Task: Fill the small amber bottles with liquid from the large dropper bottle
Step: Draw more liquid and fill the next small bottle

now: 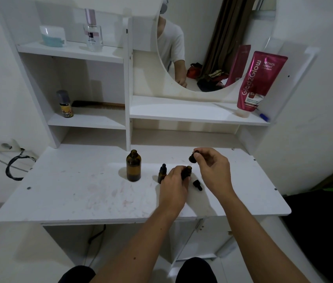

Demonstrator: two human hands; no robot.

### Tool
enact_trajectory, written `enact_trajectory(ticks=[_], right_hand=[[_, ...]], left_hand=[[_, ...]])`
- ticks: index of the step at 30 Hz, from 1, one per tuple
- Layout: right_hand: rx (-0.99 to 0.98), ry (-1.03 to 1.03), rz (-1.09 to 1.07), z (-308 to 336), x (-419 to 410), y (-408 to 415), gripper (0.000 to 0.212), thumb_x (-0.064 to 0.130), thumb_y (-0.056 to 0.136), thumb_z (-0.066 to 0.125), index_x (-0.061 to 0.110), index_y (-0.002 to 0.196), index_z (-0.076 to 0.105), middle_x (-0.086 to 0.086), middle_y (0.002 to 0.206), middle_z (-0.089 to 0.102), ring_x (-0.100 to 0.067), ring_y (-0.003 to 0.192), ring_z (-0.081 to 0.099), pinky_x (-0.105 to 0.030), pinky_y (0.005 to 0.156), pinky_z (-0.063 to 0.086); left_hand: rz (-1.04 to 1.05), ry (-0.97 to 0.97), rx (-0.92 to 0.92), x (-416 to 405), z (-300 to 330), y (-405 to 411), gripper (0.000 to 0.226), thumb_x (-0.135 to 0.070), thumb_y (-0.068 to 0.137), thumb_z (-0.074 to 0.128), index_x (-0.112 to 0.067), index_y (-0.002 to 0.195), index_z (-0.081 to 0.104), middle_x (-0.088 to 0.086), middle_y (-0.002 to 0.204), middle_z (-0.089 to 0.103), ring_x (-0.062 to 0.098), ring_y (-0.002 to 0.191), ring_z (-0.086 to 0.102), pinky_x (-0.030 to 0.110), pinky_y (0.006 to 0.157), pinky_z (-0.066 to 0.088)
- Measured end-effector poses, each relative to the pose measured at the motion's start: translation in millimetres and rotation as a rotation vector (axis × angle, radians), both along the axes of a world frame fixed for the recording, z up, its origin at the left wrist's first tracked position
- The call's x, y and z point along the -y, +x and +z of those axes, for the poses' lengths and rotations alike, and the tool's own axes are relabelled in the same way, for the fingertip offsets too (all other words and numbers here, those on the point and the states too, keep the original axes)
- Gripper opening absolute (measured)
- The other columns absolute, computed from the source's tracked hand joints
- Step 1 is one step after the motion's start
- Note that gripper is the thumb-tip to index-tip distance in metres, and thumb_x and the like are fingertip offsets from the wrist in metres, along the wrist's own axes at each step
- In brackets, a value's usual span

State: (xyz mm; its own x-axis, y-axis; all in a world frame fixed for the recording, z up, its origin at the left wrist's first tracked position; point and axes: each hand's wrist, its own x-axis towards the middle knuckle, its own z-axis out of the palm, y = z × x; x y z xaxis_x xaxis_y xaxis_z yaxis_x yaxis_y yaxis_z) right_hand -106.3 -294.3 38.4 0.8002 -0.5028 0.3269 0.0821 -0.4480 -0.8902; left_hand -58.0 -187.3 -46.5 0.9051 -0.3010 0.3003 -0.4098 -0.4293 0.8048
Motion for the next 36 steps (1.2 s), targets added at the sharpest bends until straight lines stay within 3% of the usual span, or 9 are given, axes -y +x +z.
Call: enact_trajectory(ticks=[9, 14, 16, 19, 22, 24, 26, 31, 36], right_hand=[[-0.005, 0.014, -0.015, 0.8, -0.6, -0.3, 0.014, 0.008, 0.098, 0.067, 0.017, 0.094, 0.077, 0.003, 0.085, 0.080, -0.012, 0.089, 0.077, -0.037, 0.092, 0.060], [0.002, 0.085, -0.016, 7.1, -1.9, -6.2, 0.011, 0.014, 0.100, 0.068, 0.017, 0.106, 0.077, 0.003, 0.091, 0.081, -0.006, 0.090, 0.076, -0.032, 0.073, 0.057], [0.019, 0.086, -0.030, 15.2, -2.0, -10.9, 0.012, 0.017, 0.100, 0.069, 0.020, 0.109, 0.076, 0.005, 0.094, 0.081, -0.004, 0.080, 0.074, -0.030, 0.069, 0.054], [0.057, 0.068, -0.060, 30.7, -3.7, -19.8, 0.011, 0.023, 0.097, 0.073, 0.024, 0.108, 0.076, 0.007, 0.097, 0.081, -0.015, 0.066, 0.068, -0.042, 0.064, 0.062], [0.078, 0.075, -0.061, 44.2, -9.6, -25.6, 0.009, 0.027, 0.095, 0.075, 0.027, 0.105, 0.076, 0.009, 0.099, 0.081, -0.027, 0.077, 0.072, -0.056, 0.051, 0.060], [0.113, 0.080, -0.062, 49.6, -15.3, -25.3, 0.010, 0.025, 0.094, 0.077, 0.027, 0.104, 0.077, 0.010, 0.097, 0.081, -0.016, 0.091, 0.076, -0.047, 0.073, 0.065], [0.141, 0.090, -0.046, 52.8, -22.2, -22.7, 0.011, 0.022, 0.093, 0.078, 0.024, 0.105, 0.077, 0.010, 0.096, 0.080, -0.005, 0.096, 0.076, -0.032, 0.089, 0.061], [0.197, 0.136, 0.038, 54.2, -48.3, -8.2, 0.014, 0.018, 0.094, 0.077, 0.019, 0.108, 0.077, 0.004, 0.099, 0.081, -0.011, 0.099, 0.077, -0.030, 0.095, 0.059], [0.214, 0.151, 0.099, 60.4, -75.9, 10.8, 0.015, 0.017, 0.095, 0.076, 0.019, 0.110, 0.077, 0.003, 0.103, 0.081, -0.011, 0.104, 0.076, -0.033, 0.100, 0.058]], left_hand=[[-0.004, 0.020, 0.004, -0.8, 1.2, -1.0, 0.023, -0.026, 0.102, 0.059, -0.021, 0.124, 0.063, -0.005, 0.118, 0.070, 0.014, 0.107, 0.066, 0.031, 0.097, 0.053], [-0.007, 0.024, -0.008, -1.9, 2.6, -1.7, 0.026, -0.026, 0.101, 0.060, -0.020, 0.127, 0.062, -0.003, 0.122, 0.069, 0.015, 0.110, 0.065, 0.033, 0.097, 0.054], [-0.007, 0.042, -0.019, -4.1, 4.7, -3.4, 0.035, -0.026, 0.101, 0.062, -0.019, 0.135, 0.057, -0.001, 0.130, 0.065, 0.018, 0.117, 0.063, 0.033, 0.100, 0.052], [-0.006, 0.044, -0.048, -9.7, 7.6, -8.8, 0.047, -0.030, 0.101, 0.062, -0.017, 0.144, 0.050, 0.001, 0.137, 0.060, 0.018, 0.125, 0.058, 0.030, 0.105, 0.046], [-0.011, -0.003, -0.075, -19.7, 7.7, -15.2, 0.047, -0.033, 0.100, 0.063, -0.018, 0.143, 0.053, -0.002, 0.138, 0.062, 0.014, 0.127, 0.057, 0.028, 0.108, 0.044], [-0.045, -0.038, -0.124, -31.7, 7.1, -18.5, 0.049, -0.034, 0.098, 0.066, -0.021, 0.143, 0.053, -0.005, 0.136, 0.063, 0.011, 0.125, 0.058, 0.030, 0.109, 0.047], [-0.098, -0.089, -0.180, -48.3, 6.2, -20.2, 0.049, -0.033, 0.095, 0.070, -0.023, 0.141, 0.056, -0.010, 0.131, 0.067, 0.007, 0.120, 0.061, 0.032, 0.107, 0.050], [-0.173, -0.213, -0.204, -102.5, 10.4, -17.1, 0.040, -0.024, 0.092, 0.075, -0.021, 0.131, 0.066, -0.012, 0.111, 0.072, -0.001, 0.102, 0.067, 0.023, 0.096, 0.056], [0.008, -0.289, -0.169, -149.9, 11.3, -0.9, 0.027, -0.022, 0.088, 0.079, -0.023, 0.114, 0.071, -0.008, 0.089, 0.071, 0.005, 0.084, 0.066, 0.017, 0.077, 0.056]])
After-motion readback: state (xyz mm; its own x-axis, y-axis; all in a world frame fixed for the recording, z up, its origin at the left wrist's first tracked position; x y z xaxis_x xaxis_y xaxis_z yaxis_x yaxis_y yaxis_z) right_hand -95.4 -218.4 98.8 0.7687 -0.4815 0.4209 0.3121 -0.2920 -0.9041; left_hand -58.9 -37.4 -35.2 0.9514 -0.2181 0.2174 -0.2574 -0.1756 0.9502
